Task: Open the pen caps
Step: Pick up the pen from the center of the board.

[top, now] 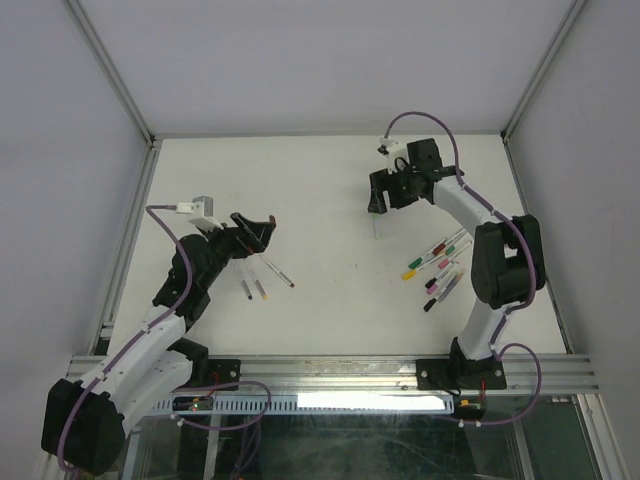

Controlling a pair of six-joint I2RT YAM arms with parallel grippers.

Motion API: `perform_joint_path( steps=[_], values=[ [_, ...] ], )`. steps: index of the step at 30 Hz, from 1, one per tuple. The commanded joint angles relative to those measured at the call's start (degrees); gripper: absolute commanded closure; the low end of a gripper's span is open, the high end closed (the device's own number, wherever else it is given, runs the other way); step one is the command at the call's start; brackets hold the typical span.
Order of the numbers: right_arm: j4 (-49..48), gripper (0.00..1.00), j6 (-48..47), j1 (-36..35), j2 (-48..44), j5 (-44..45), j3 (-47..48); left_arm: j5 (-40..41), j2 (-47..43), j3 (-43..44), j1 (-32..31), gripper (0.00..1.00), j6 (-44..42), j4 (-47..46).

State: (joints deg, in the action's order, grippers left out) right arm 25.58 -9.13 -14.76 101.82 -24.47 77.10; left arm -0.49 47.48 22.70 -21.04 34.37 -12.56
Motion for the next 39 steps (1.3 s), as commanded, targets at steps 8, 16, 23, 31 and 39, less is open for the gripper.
perform_joint_path(
  steps=[8,16,23,31,39],
  values=[
    [3.1,0.43,1.0,-3.0,7.8,12.1,5.7,-3.7,-6.7,-1.9,-0.3,0.01,3.4,-3.9],
    [3.7,0.55,0.5,-5.0,11.1,14.2,6.9,-4.0,-6.6,-2.5,-0.3,0.01,3.8,-3.9],
    [4.3,0.67,-0.2,-5.2,12.9,15.6,7.4,-4.1,-6.6,-2.5,-0.3,0.01,3.8,-4.1],
    [5.5,0.78,-1.3,-5.4,14.3,16.4,8.1,-4.1,-7.4,-2.7,-0.2,0.01,3.9,-3.8],
    [8.4,0.80,-3.6,-5.6,15.8,17.2,9.8,-5.7,-7.2,-3.5,-0.2,0.01,5.2,-5.1]
  ],
)
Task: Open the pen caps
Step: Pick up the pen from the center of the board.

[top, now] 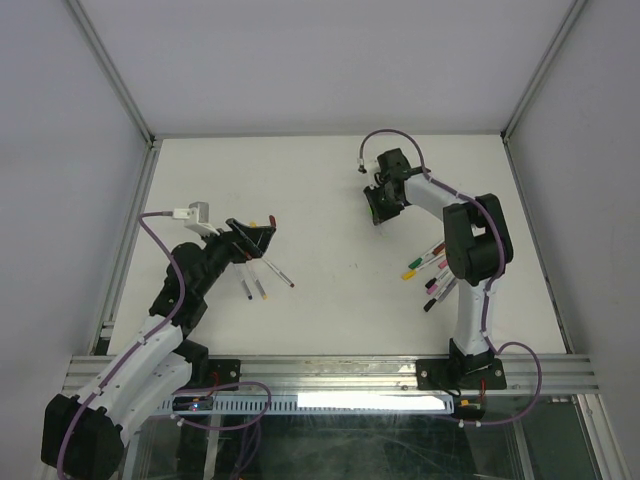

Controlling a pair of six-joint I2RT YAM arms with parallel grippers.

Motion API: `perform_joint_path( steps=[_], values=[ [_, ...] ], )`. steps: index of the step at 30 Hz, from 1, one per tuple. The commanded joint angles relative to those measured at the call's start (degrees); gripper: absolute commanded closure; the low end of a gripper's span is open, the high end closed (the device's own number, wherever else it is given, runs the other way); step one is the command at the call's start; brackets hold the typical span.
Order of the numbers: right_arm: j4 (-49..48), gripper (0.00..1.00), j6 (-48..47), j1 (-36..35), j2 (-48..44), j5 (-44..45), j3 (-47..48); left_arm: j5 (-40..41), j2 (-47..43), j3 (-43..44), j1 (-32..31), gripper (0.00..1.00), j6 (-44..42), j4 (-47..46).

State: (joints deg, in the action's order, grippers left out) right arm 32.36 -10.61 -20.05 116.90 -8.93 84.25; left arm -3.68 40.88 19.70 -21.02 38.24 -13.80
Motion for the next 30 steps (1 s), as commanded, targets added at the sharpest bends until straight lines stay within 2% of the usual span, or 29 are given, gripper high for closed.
perform_joint_path(
  steps=[1,4,12,17,23,26,30],
  values=[
    [2.0,0.78,-2.4,-0.3,0.8,1.9,2.8,-3.2,-0.4,-0.6,-0.3,0.01,1.8,-4.5],
    [2.3,0.72,-3.1,-0.4,0.7,2.7,2.9,-5.6,0.3,-1.3,-0.3,0.01,3.2,-7.2],
    [3.3,0.72,-4.7,-0.9,1.4,4.8,3.0,-10.1,2.9,-2.7,-0.3,0.01,6.1,-13.8],
    [4.2,0.81,-4.9,-1.2,2.2,3.3,3.4,-11.3,5.2,-4.0,-0.3,0.01,8.2,-17.8],
    [4.8,0.99,-4.9,-1.0,1.3,-1.1,3.6,-15.4,12.9,-7.3,-0.5,0.01,16.0,-31.5],
    [3.9,1.00,-4.8,-0.9,-0.6,-5.0,2.8,-16.9,18.6,-8.1,-1.0,0.01,19.7,-39.2],
    [1.8,1.00,-4.0,-0.8,-3.9,-10.9,0.7,-14.5,25.4,-7.0,-4.5,0.01,20.9,-43.9]
  ],
)
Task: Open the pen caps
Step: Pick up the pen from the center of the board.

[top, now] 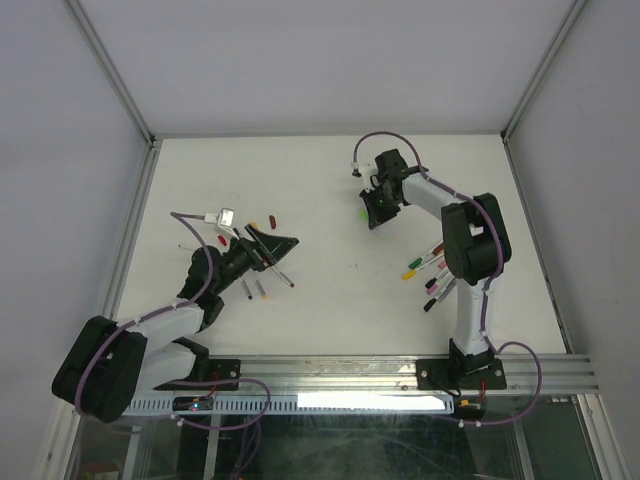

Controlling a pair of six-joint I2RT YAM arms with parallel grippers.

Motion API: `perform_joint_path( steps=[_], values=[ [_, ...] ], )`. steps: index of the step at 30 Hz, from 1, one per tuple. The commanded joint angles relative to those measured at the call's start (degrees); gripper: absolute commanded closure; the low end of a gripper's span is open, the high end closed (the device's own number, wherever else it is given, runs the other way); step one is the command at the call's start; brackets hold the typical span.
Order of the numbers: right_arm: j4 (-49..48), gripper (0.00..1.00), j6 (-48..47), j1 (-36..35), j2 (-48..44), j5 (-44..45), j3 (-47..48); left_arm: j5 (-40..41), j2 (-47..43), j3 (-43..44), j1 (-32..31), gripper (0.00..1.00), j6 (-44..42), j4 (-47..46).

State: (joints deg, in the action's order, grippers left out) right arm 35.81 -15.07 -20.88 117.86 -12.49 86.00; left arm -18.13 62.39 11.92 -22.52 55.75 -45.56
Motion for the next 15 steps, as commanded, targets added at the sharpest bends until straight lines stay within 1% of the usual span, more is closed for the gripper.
perform_joint_path(
  steps=[1,6,12,15],
  values=[
    [-1.9,1.00,0.9,0.2,-5.4,-8.9,-1.3,1.1,5.2,1.3,-4.0,0.01,3.4,-12.7],
    [-4.2,1.00,2.7,0.9,-8.4,-16.6,-3.2,6.4,13.0,4.2,-6.9,0.01,3.7,-14.9],
    [-5.4,1.00,4.9,1.3,-9.6,-24.8,-4.2,9.7,24.6,8.0,-7.6,0.02,8.1,-20.6],
    [-5.8,1.00,5.8,1.3,-9.7,-28.6,-4.5,9.9,31.2,10.5,-7.8,0.05,11.1,-24.8]
  ],
)
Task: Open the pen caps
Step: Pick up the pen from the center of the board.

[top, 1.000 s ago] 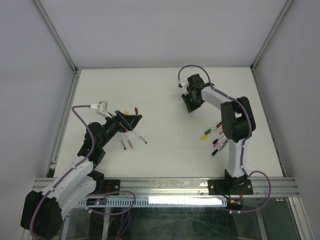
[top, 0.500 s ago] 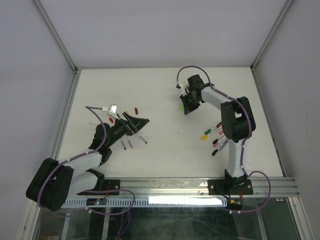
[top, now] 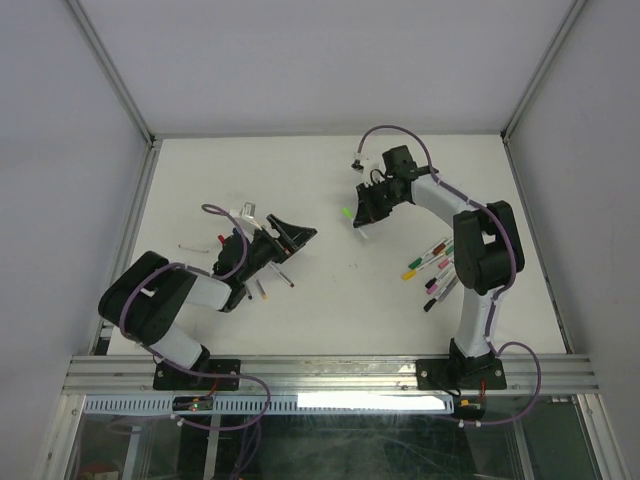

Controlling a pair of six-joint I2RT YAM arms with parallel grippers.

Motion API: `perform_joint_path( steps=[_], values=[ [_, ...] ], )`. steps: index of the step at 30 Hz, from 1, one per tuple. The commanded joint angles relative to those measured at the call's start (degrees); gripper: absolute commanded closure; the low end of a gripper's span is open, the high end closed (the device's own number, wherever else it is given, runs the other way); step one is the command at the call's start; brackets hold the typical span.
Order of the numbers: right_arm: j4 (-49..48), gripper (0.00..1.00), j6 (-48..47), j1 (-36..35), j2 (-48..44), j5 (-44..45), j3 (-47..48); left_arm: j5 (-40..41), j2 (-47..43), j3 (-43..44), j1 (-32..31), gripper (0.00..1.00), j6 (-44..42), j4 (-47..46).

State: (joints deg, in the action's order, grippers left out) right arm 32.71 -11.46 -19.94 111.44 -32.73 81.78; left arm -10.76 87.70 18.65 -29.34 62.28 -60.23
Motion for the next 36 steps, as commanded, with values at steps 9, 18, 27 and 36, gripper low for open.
perform_joint_path(
  steps=[9,18,27,36],
  values=[
    [-3.8,1.00,3.5,-0.1,-4.5,-14.5,-1.1,6.4,19.9,13.4,-2.1,0.15,9.1,-14.0],
    [-3.5,1.00,3.0,-2.3,-4.4,-14.1,-1.0,10.1,24.7,20.9,-4.1,0.21,8.6,-7.8],
    [-2.7,1.00,1.1,-4.7,-4.1,-9.7,-0.7,9.9,26.4,23.4,-4.8,0.50,8.8,-5.8],
    [-2.6,1.00,0.2,-6.2,-4.3,-6.6,-0.7,9.2,24.5,21.9,-5.2,0.89,8.9,-5.6]
  ],
)
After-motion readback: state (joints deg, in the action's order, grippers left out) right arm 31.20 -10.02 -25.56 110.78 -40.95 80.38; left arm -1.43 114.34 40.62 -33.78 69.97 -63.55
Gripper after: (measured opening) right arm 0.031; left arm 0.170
